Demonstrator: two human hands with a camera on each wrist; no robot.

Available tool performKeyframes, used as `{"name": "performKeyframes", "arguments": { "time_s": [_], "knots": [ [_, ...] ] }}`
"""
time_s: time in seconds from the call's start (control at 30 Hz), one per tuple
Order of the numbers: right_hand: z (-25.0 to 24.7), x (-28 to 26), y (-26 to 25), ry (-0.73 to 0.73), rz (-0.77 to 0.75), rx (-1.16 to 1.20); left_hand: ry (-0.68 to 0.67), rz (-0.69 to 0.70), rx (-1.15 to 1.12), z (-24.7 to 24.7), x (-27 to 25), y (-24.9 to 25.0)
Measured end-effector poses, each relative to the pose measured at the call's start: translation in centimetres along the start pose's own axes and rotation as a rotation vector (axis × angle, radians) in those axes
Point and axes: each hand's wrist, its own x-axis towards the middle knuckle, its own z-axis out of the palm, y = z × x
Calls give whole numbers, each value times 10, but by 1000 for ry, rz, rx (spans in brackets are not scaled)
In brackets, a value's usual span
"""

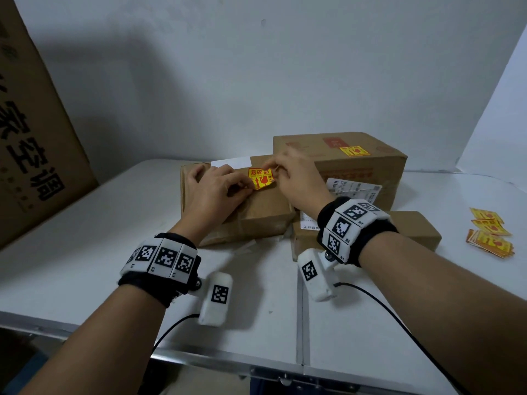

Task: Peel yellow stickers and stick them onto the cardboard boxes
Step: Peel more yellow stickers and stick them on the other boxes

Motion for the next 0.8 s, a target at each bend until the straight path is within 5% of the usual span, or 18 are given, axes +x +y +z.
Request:
{"name": "performKeyframes", "arguments": {
  "time_s": [0.2,0.37,0.8],
  "knots": [
    [9,-9,-1,-76,79,-56,-17,-13,14,0,0,1],
    [10,-19,-9,-188,-27,-238,16,5,0,0,-1,2],
    [18,-18,-21,-211,-57,-489,-68,-53,13,3,3,-7]
  ]
}}
